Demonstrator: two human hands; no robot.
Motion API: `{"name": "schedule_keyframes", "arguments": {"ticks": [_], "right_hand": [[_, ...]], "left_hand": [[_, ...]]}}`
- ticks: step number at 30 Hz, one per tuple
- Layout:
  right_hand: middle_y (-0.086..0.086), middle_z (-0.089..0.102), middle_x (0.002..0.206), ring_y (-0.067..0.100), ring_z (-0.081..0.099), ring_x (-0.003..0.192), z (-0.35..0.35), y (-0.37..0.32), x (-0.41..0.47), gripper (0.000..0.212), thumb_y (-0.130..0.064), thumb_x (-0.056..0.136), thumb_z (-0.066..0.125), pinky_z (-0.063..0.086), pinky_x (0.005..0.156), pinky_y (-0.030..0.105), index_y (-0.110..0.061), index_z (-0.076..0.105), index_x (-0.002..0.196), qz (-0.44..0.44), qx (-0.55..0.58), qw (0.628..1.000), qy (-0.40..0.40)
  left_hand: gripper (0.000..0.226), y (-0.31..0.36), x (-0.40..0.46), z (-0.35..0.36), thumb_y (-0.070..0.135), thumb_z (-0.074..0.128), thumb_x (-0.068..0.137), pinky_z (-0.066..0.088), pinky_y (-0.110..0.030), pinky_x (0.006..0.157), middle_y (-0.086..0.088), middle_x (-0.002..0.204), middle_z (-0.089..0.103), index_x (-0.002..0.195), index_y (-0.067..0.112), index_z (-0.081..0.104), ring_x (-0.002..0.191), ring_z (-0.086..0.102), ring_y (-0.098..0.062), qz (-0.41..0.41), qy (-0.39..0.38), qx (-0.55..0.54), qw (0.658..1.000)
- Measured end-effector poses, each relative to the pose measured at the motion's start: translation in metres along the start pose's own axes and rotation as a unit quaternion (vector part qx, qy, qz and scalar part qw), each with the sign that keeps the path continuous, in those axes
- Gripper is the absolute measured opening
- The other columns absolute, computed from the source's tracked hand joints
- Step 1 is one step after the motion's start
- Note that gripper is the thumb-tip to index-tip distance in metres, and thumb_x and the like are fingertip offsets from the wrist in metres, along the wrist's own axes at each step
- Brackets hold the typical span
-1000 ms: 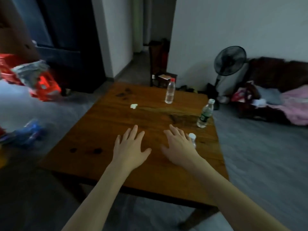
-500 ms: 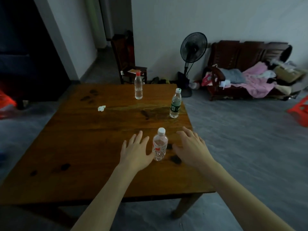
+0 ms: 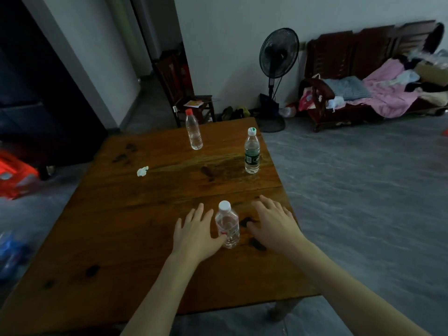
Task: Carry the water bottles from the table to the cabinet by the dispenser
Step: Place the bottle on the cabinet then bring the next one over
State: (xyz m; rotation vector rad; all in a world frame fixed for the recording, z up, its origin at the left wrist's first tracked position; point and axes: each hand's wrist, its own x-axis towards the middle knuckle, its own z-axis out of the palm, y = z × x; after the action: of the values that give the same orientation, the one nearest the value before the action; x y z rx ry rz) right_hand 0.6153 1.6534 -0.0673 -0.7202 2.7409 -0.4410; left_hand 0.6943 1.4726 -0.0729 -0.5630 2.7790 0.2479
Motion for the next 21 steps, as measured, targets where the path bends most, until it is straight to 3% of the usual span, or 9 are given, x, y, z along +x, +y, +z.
{"name": "schedule_keyframes", "arguments": {"ticks": [16, 21], "right_hand": [[0.005, 0.019, 0.165, 0.025, 0.018, 0.152, 0.033, -0.009, 0.031, 0.063, -0.055, 0.097, 0.045, 0.018, 0.121, 0.051, -0.025, 0.033, 0.152, 0.028, 0.009, 0.999, -0.023], [0.005, 0.023, 0.164, 0.025, 0.021, 0.151, 0.058, 0.002, 0.027, 0.057, -0.050, 0.098, 0.046, 0.022, 0.119, 0.050, -0.026, 0.036, 0.149, 0.050, 0.022, 0.997, -0.053]], "left_hand": [[0.096, -0.017, 0.044, 0.030, 0.060, 0.062, 0.089, 0.013, -0.050, 0.124, 0.001, 0.170, 0.001, 0.161, 0.025, 0.009, 0.157, 0.004, -0.021, 0.032, -0.028, -0.047, 0.998], [0.115, -0.015, 0.053, 0.066, 0.050, 0.082, 0.076, 0.029, -0.052, 0.118, -0.001, 0.167, 0.017, 0.160, 0.026, 0.006, 0.153, 0.022, -0.025, 0.010, -0.058, -0.183, 0.981]]}}
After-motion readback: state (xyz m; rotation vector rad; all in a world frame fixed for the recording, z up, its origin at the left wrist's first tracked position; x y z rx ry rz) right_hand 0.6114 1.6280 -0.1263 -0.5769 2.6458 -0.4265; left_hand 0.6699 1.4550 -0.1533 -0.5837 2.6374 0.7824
